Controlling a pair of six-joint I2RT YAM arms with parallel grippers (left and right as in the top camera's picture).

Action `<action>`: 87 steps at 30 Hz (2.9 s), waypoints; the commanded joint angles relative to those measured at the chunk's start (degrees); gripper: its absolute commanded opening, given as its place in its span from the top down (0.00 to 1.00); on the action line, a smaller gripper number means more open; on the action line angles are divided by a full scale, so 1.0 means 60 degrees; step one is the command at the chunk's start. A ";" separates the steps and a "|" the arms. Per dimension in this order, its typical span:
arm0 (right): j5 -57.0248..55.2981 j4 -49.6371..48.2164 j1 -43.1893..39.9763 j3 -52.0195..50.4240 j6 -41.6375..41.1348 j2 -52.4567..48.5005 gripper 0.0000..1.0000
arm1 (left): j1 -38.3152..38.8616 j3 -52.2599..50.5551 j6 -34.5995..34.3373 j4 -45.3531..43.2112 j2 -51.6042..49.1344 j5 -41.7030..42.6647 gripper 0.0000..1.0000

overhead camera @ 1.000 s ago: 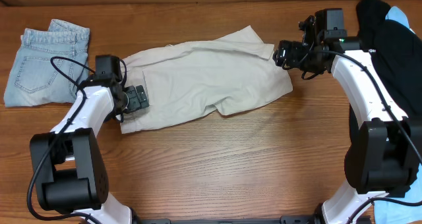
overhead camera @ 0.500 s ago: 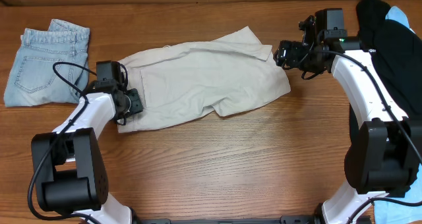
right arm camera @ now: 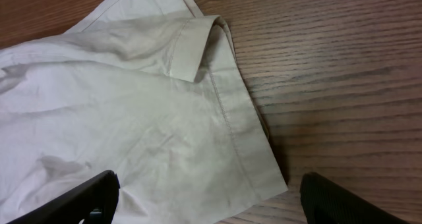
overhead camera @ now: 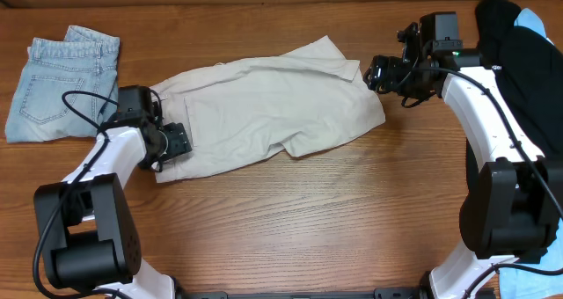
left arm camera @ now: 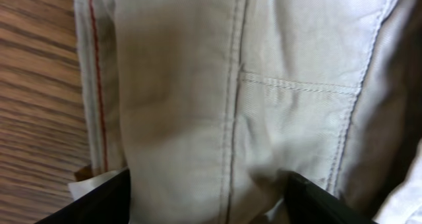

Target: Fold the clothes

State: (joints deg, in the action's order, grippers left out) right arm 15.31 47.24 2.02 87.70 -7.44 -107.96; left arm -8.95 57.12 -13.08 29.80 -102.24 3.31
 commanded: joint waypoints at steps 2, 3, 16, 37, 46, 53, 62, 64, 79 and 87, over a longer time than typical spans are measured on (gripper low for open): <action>0.0149 -0.0026 0.0029 0.0215 0.0069 0.0226 0.09 | -0.0714 -0.0306 0.1133 0.0280 -0.0372 -0.0040 0.20; 0.0153 -0.0026 0.0029 0.0215 0.0069 0.0226 0.09 | -0.0772 -0.0306 0.1242 0.0273 -0.0372 -0.0047 0.17; 0.0149 -0.0022 0.0029 0.0215 0.0073 0.0226 0.09 | -0.0845 0.0393 0.2047 0.1115 -0.0386 -0.0251 0.04; 0.0146 0.0430 0.0029 0.0215 0.0073 0.0226 0.09 | -0.0882 -0.0222 0.1599 0.0608 -0.0667 -0.0576 0.14; 0.0146 0.0444 0.0029 0.0215 0.0073 0.0226 0.12 | -0.0882 -0.0721 0.0958 0.0222 -0.1053 -0.0546 0.78; 0.0211 0.0200 0.0342 0.0189 0.0069 0.0222 0.43 | -0.0871 0.1118 0.1115 0.2259 -0.0805 -0.0579 0.96; 0.0361 -0.1209 0.1796 -0.0313 -0.0259 -0.0488 0.96 | -0.0098 0.6087 0.2710 0.6047 -0.0743 -0.1049 0.96; 0.0608 -0.1206 0.1938 -0.0313 -0.0262 -0.0769 0.96 | 0.0273 0.6874 0.2936 0.6561 -0.0743 -0.1370 0.96; 0.1836 -0.1202 0.1894 -0.0011 -0.0794 -0.1661 0.96 | 0.4411 0.8615 0.2801 0.6940 -0.1016 -0.2725 0.96; 0.2175 -0.0605 0.0933 0.0645 -0.0794 -0.0186 0.96 | 0.6160 0.8440 0.1781 0.5286 -0.1971 -0.1716 0.96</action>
State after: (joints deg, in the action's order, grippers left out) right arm 26.94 43.22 10.39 88.09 -11.99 -116.71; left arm 24.84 108.03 1.13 64.27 -111.02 -11.88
